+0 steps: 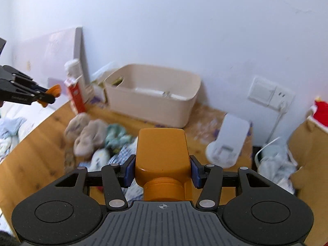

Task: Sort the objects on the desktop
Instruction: 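Carry both orange items to the basket and open both tools to release them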

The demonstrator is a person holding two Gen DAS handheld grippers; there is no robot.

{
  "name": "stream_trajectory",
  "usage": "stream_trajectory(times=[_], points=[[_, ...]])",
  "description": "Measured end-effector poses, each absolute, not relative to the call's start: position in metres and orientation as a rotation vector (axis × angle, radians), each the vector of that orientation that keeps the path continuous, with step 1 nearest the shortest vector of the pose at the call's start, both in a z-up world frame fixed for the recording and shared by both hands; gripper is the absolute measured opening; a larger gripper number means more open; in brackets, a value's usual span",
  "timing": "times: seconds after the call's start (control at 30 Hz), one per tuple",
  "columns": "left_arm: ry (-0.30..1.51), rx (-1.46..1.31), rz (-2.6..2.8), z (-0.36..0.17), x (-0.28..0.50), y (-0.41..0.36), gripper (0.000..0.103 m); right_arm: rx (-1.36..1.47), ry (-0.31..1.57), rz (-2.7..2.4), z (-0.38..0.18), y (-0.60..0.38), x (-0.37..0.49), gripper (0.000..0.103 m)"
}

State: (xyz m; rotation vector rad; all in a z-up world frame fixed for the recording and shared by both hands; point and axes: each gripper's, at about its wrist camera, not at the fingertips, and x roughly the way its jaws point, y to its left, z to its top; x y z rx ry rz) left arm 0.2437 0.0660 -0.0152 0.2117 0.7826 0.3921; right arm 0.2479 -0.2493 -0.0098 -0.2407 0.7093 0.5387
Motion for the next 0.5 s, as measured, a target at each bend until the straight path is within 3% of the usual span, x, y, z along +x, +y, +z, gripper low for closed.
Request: stream_trajectory(times=[0.5], points=[[0.664, 0.296, 0.437, 0.052, 0.296, 0.085, 0.013, -0.242, 0.585, 0.487, 0.030, -0.248, 0.320, 0.050]])
